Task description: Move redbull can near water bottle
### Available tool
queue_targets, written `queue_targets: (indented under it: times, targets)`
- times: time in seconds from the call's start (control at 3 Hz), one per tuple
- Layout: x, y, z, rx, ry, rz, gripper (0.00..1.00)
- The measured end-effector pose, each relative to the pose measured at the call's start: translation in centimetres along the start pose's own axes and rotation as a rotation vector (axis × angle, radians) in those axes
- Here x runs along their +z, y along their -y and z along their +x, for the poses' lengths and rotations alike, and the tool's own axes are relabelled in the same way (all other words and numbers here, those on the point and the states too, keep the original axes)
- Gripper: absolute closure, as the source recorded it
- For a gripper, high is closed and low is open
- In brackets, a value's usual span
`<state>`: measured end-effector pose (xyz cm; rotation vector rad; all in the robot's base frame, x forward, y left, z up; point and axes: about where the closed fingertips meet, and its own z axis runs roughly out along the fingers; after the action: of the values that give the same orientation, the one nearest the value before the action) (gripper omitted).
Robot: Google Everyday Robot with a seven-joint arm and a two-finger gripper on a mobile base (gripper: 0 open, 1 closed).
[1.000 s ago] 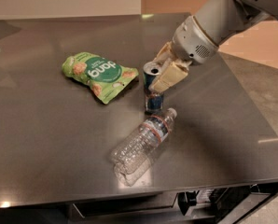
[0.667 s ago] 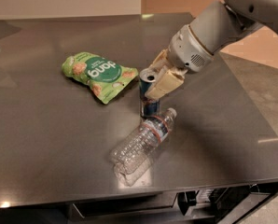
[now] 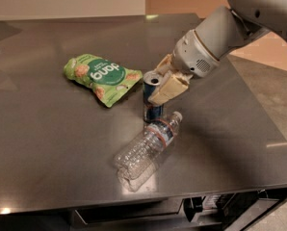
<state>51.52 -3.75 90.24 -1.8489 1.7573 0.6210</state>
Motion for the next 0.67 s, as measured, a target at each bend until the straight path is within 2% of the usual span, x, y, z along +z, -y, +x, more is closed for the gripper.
queue_targets:
  times: [0.33, 0.67]
  targets:
    - [0.14, -0.02, -0.11, -0.002, 0.0, -0.002, 0.12]
    - [0.26, -0.04, -0.22, -0.004, 0.0, -0.003, 0.0]
